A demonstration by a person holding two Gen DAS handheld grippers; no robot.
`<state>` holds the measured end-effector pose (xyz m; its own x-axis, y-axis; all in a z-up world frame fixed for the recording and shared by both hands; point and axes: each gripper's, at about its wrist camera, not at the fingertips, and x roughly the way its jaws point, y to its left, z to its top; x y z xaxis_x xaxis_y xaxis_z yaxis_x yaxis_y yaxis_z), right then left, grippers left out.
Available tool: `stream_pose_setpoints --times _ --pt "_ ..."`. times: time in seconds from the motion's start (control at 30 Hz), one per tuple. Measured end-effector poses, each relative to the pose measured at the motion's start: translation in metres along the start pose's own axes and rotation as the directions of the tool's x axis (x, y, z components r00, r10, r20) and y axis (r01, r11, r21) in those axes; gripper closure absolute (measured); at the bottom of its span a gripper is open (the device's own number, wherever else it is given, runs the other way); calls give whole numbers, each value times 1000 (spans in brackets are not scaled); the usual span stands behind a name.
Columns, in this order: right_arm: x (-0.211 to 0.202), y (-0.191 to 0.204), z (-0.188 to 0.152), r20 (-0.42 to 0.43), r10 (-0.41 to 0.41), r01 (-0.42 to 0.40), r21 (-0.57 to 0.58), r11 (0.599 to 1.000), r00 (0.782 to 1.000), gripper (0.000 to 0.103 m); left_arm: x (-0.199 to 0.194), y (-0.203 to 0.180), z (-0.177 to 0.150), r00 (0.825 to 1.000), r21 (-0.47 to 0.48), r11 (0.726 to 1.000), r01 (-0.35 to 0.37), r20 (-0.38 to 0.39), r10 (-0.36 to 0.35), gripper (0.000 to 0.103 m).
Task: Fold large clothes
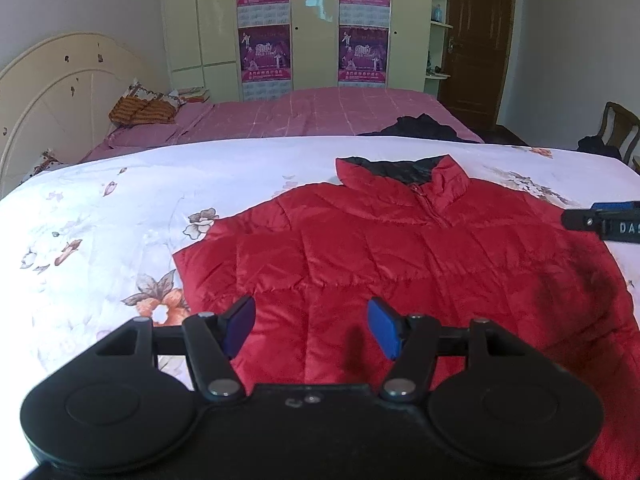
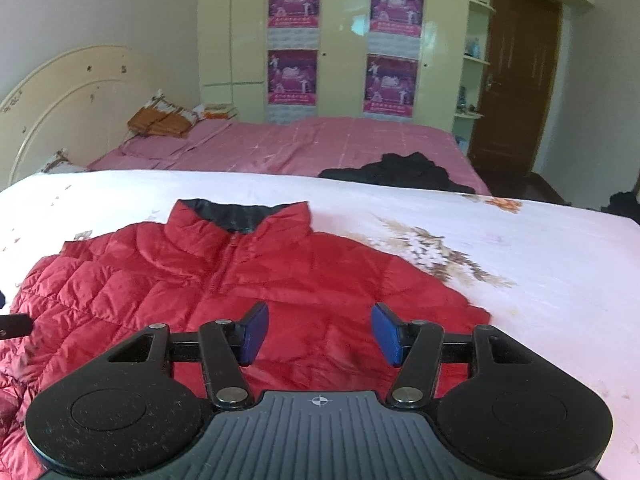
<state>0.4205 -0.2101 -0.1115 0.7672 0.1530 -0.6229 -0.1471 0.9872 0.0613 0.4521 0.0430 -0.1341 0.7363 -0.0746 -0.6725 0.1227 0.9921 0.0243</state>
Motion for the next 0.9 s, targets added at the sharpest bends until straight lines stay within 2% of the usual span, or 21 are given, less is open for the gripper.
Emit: stream_pose_setpoints --times 0.3,0.43,0.53,0.73,0.9 --pt "42 27 0 -44 38 -40 -42 998 998 45 43 9 13 999 -49 998 -38 -1 38 42" --pt "69 16 -14 -104 -8 2 -52 999 995 45 74 17 6 996 -51 996 -71 -54 69 40" --pt "81 -3 -22 -117 -66 61 -46 997 991 45 82 20 0 997 -64 996 -66 -54 63 40" --pt "79 -24 -24 -145 -84 85 1 996 986 45 81 21 2 996 -75 994 -74 -62 69 38" --pt "41 -17 -13 -74 -43 44 11 999 996 45 58 17 5 996 -74 994 -79 -35 77 40"
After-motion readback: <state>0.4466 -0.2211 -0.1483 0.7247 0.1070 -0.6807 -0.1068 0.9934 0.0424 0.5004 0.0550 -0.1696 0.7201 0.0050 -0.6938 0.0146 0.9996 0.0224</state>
